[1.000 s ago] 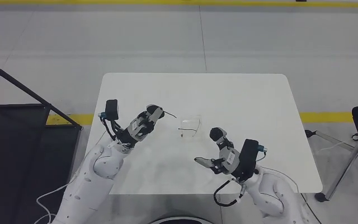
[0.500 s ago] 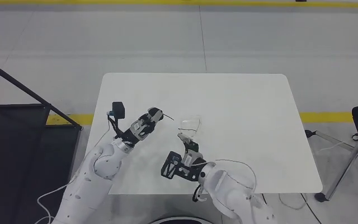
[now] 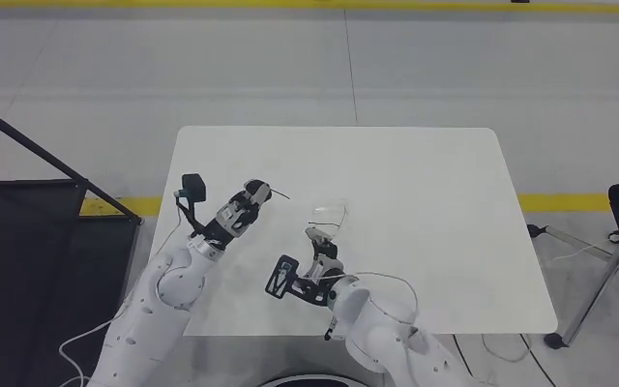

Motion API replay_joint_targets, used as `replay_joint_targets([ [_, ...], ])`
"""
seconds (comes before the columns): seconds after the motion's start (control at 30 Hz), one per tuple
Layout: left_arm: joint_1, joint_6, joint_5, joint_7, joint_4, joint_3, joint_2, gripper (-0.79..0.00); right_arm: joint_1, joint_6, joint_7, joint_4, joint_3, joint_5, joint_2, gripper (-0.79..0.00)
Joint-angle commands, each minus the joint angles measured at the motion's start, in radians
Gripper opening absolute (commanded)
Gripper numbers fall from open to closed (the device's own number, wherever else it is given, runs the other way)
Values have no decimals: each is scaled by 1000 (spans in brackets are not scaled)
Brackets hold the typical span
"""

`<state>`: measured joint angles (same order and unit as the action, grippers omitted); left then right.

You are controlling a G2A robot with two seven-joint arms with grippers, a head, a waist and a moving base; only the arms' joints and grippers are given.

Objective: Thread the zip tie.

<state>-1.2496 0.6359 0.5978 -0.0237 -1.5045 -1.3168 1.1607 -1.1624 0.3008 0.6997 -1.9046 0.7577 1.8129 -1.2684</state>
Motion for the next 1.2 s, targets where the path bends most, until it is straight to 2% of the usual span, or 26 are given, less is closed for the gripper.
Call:
replay_joint_targets([
  [0.0, 1, -45, 58, -16, -2, 8, 2, -785, 22, -26, 18, 30, -9, 24, -9, 0],
  [0.2, 16, -107, 141, -78, 13, 23, 10, -785, 106, -128, 89, 136, -69, 74, -53, -9],
  [0.3, 25, -116, 147, -98, 29, 21, 13, -785, 150, -162, 119, 200, -92, 70, -78, -108],
  [0.47, 26, -115, 149, -114, 36, 6, 13, -785, 209, -198, 156, 291, -120, 56, -116, -323],
  [0.57, 25, -113, 144, -113, 34, -5, 13, -785, 229, -215, 167, 329, -131, 54, -134, -372],
  [0.83, 21, -110, 136, -108, 29, -19, 14, -785, 249, -233, 197, 384, -140, 73, -167, -413],
  [1.07, 18, -111, 143, -107, 25, -21, 16, -785, 239, -240, 201, 401, -134, 96, -186, -545],
  [1.17, 18, -110, 144, -106, 24, -23, 17, -785, 232, -238, 198, 404, -127, 105, -191, -566],
])
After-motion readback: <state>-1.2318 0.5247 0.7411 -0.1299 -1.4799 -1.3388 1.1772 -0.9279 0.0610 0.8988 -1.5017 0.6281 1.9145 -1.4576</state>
